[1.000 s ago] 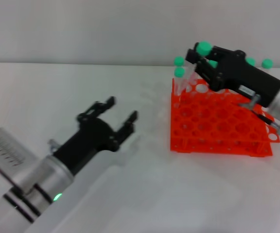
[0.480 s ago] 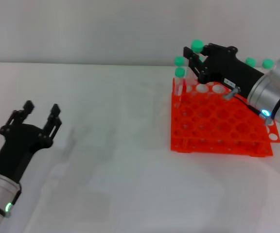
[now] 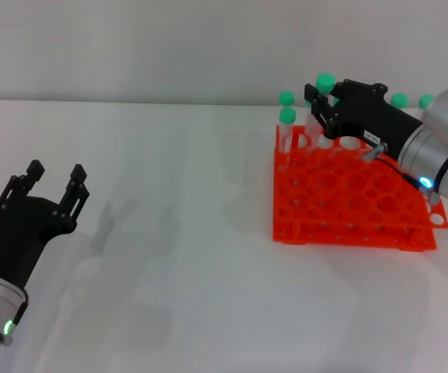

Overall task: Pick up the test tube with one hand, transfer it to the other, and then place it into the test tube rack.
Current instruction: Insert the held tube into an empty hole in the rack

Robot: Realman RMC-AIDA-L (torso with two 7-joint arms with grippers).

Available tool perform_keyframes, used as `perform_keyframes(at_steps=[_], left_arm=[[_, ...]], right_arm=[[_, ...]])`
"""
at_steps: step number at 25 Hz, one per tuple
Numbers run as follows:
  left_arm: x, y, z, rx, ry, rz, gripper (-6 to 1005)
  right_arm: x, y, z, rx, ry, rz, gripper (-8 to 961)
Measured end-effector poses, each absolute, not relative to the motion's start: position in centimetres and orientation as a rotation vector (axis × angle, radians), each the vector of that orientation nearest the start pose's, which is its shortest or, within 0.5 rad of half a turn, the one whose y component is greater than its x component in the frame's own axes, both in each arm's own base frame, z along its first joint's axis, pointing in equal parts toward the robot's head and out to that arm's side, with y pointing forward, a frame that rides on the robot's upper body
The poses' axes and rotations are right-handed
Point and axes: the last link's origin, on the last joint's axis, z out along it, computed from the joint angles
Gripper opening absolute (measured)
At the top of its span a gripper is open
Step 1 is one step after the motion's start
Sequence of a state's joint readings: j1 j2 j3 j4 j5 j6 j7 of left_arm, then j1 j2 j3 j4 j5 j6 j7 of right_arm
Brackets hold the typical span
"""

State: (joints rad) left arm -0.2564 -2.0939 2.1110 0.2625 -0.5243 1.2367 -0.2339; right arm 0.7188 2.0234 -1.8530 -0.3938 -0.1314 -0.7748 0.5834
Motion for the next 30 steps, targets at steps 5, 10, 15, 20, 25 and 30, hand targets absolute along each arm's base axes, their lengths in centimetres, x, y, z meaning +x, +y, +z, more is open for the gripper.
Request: perform_keyframes(at_steps=[5, 10, 15, 20, 25, 30], left_arm=[[-33.1, 28.5, -2.7, -1.629, -0.582, -0.806, 650], [-33.1, 28.5, -2.7, -1.633, -0.583, -0.804, 645], [-33.0, 28.4, -2.8, -1.638, -0.582, -0.804, 642], [-32.9, 28.5, -2.9, -1.644, -0.581, -0.809, 641], [-32.8, 28.4, -3.1, -1.651, -0.581, -0.810, 641], [-32.7, 28.4, -3.0, -1.650, -0.579, -0.815, 641]], right_arm=[[18.8, 43.0, -4.7, -2.143, 0.392, 0.780, 256], [18.9, 43.1, -4.8, -2.142, 0.397, 0.770, 263], [19.1, 43.1, -5.0, -2.144, 0.408, 0.748, 271], [19.4, 43.2, -5.1, -2.143, 0.421, 0.727, 278], [19.5, 43.3, -5.1, -2.140, 0.429, 0.720, 286], [19.8, 43.4, -5.2, -2.139, 0.444, 0.685, 294]])
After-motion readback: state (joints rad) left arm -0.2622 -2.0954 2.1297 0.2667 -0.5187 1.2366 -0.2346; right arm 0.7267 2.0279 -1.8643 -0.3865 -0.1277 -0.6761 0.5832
